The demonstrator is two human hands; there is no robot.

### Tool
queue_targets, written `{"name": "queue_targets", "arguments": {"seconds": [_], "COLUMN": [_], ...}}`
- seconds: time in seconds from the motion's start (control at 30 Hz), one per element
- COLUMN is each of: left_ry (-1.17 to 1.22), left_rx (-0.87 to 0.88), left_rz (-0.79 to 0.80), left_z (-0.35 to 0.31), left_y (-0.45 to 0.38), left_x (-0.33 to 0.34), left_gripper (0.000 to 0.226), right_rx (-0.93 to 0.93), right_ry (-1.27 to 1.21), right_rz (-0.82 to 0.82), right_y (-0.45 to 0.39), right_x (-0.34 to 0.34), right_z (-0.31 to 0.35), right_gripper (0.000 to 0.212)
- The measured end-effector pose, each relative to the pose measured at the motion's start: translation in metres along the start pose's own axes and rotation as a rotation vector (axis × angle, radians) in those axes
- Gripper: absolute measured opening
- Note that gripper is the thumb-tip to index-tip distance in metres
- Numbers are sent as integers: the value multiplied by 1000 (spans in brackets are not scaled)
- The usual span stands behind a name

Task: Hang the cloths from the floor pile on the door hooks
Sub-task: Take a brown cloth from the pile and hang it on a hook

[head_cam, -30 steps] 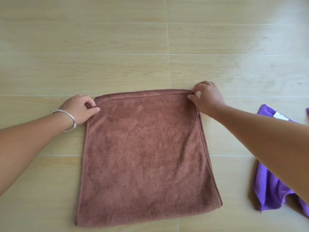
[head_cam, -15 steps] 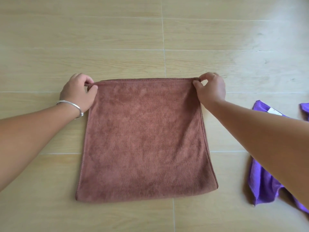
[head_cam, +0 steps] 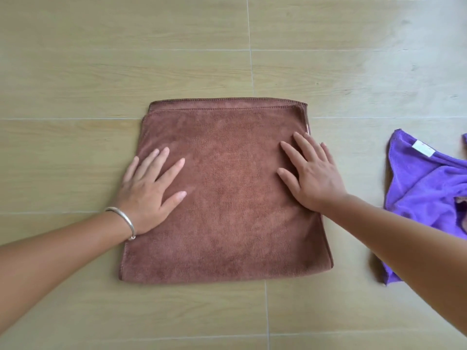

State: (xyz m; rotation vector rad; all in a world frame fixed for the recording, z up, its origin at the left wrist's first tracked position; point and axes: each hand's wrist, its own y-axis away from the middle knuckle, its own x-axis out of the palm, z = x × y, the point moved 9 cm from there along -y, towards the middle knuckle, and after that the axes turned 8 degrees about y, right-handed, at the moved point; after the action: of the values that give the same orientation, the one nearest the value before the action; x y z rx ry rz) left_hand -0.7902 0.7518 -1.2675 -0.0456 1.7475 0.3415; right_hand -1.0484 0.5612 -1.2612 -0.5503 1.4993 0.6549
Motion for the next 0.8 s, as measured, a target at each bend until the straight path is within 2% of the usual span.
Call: {"name": "queue_targets", "arguments": {"seconds": [0.07,0.17,0.33,0.47,0.6,0.8], "left_ry": [0,-16,-61,-69,-47,-10], "left_rx": [8,126,368,428,495,462], "left_rz": [5,35,64,23,-59,-70], "left_z": [3,-11,-40,-42,-34,-38], "left_y": [21,70,139,145,140,136], "left_x": [-3,7,31,27,20,10], "left_gripper": [69,67,73,63,48,50], "right_rx": [-3,-89,-421,-606,-596,-568], "right_ry": [20,22,-49,-5,-49,-71], "right_rz": [4,-14,-12,-10,-63,-97], "right_y": [14,51,128,176,170,156], "right_x": [-3,-8,-3,4,0,-6], "right_z": [-5,2,48,74,66,54], "right_gripper": [68,62,56,64,45,35]}}
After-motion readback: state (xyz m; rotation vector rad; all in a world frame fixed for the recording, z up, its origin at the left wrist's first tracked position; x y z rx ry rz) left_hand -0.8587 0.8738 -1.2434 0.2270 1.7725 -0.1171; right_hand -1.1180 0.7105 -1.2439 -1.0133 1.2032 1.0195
